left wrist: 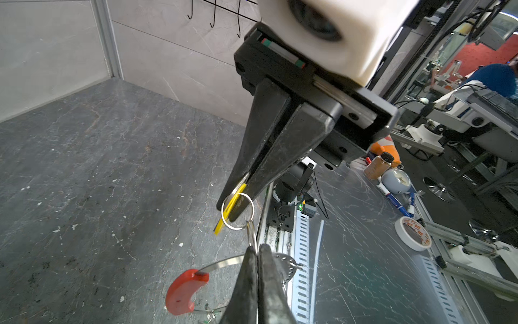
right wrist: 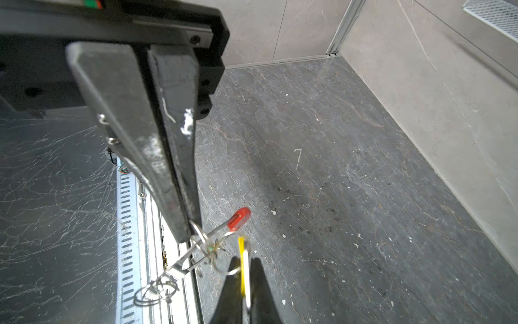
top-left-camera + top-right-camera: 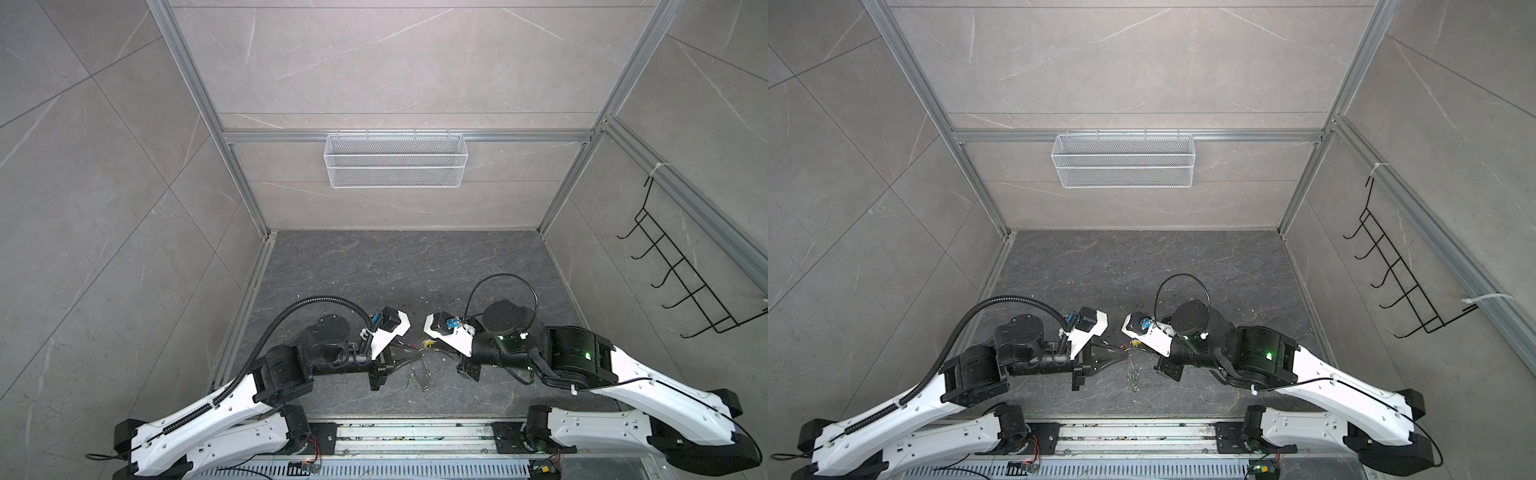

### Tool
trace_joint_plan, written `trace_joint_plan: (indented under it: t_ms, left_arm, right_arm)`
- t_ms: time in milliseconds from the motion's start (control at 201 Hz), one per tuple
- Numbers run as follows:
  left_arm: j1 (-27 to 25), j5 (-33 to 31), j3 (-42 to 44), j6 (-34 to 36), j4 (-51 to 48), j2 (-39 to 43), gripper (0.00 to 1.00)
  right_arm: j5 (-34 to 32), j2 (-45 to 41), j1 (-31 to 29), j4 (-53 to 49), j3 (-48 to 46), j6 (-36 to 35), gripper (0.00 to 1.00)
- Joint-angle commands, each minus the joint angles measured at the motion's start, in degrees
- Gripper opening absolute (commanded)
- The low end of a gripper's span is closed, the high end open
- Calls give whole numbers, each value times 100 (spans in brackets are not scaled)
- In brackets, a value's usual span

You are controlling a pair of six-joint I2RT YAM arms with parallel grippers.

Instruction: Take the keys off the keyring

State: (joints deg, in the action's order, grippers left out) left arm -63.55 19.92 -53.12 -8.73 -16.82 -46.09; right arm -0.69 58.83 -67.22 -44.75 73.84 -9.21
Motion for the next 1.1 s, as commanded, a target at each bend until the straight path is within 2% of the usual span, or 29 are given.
trace_joint_plan:
  t_ms: [0, 294, 747, 936, 1096]
  left_arm:
    - [29, 845, -66, -35, -203, 24, 0]
    - [154, 1506, -23, -293, 85, -117, 0]
    - [203, 1695, 214, -644, 756, -268, 0]
    - [232, 1597, 328, -745, 1001, -280, 0]
    - [253, 1500, 432, -789, 1186, -188, 0]
  right_arm:
    - [-229, -122, -16, 169, 245, -134, 0]
    - [73, -316, -96, 265, 289, -205, 0]
    - [497, -215, -142, 370, 342, -132, 0]
    - [579, -85, -193, 323, 411, -90, 5]
    - [592, 10, -270, 257, 457, -65, 15]
